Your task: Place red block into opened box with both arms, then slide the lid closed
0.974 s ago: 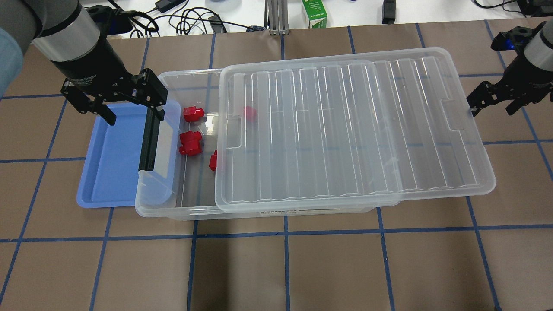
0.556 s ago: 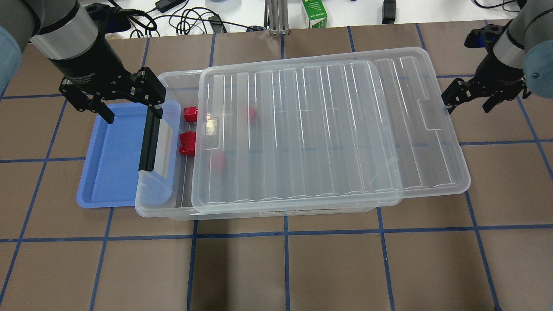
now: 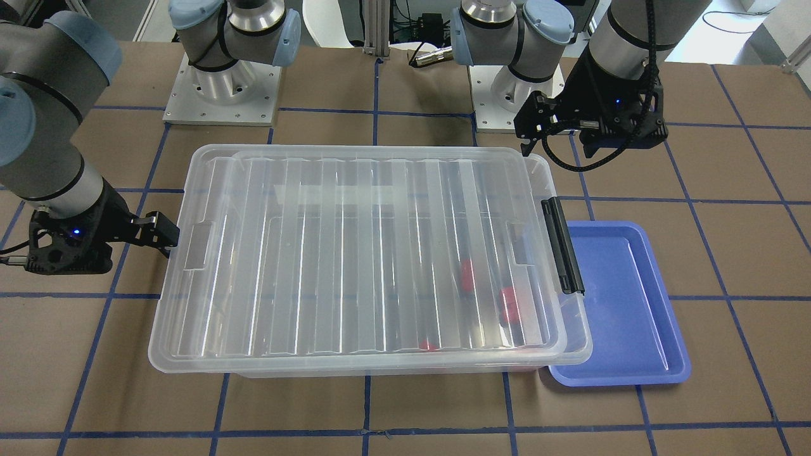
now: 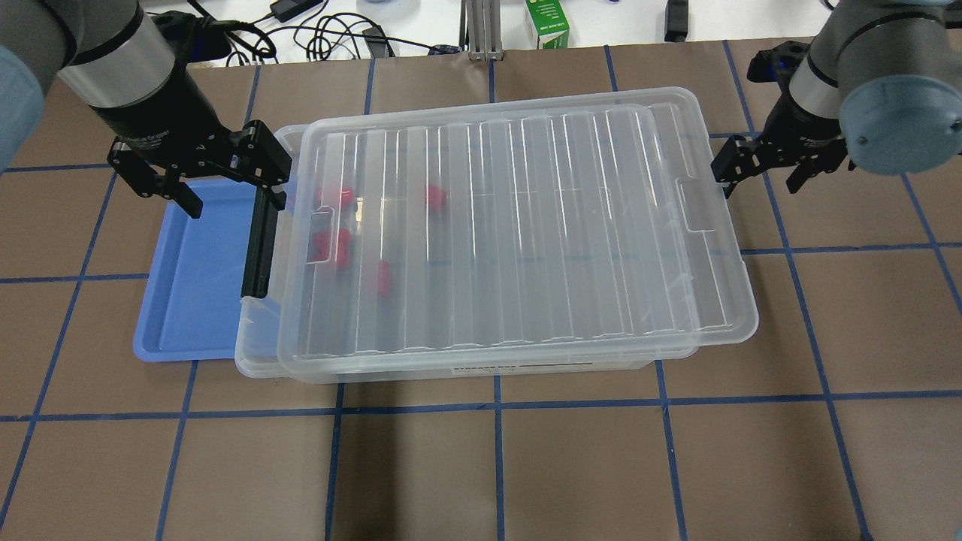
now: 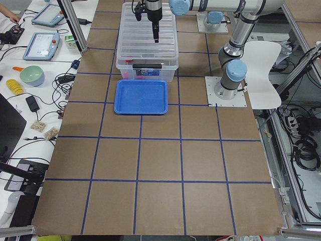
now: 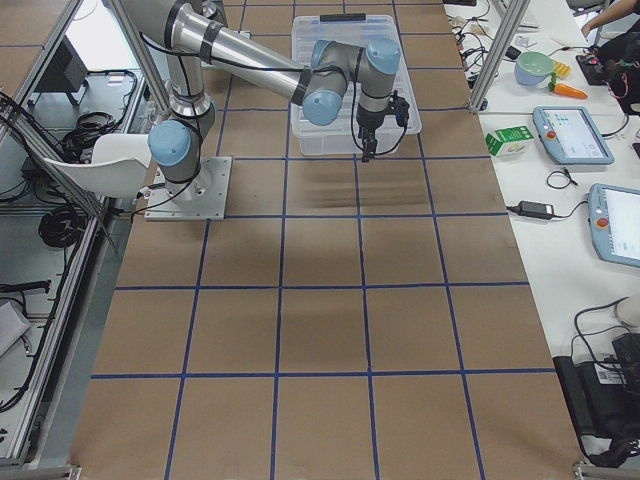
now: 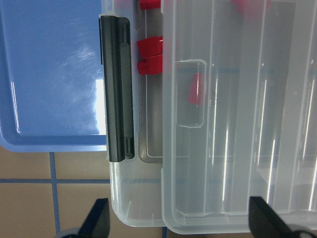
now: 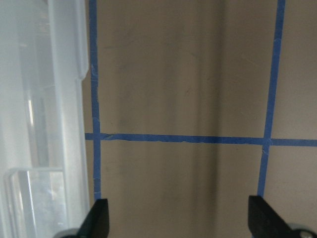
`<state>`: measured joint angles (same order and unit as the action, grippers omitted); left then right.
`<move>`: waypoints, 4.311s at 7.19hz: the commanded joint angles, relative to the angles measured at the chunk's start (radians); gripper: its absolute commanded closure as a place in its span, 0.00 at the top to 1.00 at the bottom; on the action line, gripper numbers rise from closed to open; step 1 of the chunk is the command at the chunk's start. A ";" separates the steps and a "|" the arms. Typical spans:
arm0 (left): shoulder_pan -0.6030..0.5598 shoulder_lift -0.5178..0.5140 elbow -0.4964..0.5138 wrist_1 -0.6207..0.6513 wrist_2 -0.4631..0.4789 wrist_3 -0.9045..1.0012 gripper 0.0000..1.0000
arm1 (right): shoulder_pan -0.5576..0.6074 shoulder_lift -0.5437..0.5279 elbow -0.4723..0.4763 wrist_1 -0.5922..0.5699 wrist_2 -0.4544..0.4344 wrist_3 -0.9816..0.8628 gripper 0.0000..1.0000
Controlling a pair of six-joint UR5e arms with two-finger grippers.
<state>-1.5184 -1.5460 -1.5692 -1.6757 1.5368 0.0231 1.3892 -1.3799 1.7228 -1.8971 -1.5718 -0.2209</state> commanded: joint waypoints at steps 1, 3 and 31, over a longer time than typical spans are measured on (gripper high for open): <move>0.000 0.000 -0.003 -0.004 0.005 -0.002 1.00 | 0.039 0.001 0.000 -0.019 -0.001 0.029 0.99; 0.001 -0.006 0.000 0.002 -0.003 -0.005 1.00 | 0.042 0.007 -0.006 -0.019 -0.002 0.034 0.99; 0.000 0.030 0.001 -0.013 0.031 0.001 1.00 | 0.237 -0.133 -0.295 0.359 -0.002 0.235 1.00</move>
